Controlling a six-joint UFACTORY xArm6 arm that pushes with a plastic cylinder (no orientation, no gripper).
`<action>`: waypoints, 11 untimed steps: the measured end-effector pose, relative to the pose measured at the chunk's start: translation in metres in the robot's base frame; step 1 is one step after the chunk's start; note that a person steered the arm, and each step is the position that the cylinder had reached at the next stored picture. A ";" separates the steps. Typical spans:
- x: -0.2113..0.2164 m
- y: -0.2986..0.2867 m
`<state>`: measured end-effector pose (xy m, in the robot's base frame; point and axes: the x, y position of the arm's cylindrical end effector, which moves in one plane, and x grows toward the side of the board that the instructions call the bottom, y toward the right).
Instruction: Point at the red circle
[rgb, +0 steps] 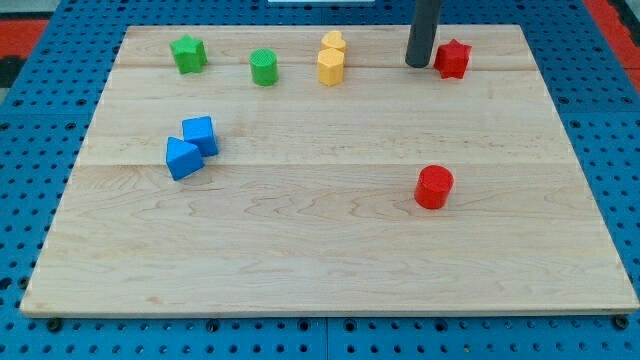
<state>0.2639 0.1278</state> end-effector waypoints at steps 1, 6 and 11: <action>0.000 0.000; 0.052 0.018; 0.050 0.023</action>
<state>0.3140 0.1506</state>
